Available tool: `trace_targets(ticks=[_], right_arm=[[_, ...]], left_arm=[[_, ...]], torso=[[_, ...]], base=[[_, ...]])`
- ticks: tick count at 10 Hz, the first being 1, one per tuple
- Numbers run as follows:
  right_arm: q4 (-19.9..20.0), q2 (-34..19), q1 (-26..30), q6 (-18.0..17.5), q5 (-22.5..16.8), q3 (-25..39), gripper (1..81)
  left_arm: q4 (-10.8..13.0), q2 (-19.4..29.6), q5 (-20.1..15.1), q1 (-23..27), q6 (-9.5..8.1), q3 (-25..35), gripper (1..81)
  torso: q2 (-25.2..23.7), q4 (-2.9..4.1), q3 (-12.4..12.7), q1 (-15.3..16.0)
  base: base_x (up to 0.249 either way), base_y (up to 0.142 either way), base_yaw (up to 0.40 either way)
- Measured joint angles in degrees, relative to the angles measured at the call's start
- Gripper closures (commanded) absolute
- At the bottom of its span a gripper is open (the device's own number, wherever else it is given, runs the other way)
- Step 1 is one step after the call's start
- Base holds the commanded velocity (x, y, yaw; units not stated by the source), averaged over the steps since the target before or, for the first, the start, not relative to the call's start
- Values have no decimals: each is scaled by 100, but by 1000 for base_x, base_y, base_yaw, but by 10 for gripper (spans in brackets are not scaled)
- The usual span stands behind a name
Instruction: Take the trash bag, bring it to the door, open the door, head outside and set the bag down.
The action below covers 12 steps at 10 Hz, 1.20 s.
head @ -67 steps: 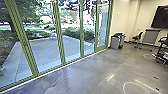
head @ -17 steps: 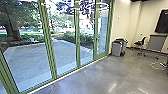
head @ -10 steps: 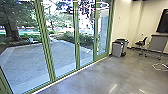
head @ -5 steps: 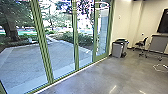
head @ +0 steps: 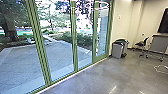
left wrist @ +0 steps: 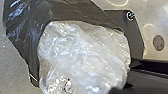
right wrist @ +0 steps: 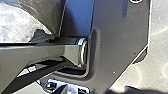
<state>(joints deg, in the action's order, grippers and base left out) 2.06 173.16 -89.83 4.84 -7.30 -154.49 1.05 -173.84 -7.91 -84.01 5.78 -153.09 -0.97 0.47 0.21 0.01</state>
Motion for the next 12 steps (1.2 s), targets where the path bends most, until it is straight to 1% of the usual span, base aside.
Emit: trace_targets(ticks=[12], right_arm=[[-2,2,1,0,0,0,10]], left_arm=[[0,2,0,0,0,0,811]], torso=[[0,0,0,0]], base=[[136,-65,0]])
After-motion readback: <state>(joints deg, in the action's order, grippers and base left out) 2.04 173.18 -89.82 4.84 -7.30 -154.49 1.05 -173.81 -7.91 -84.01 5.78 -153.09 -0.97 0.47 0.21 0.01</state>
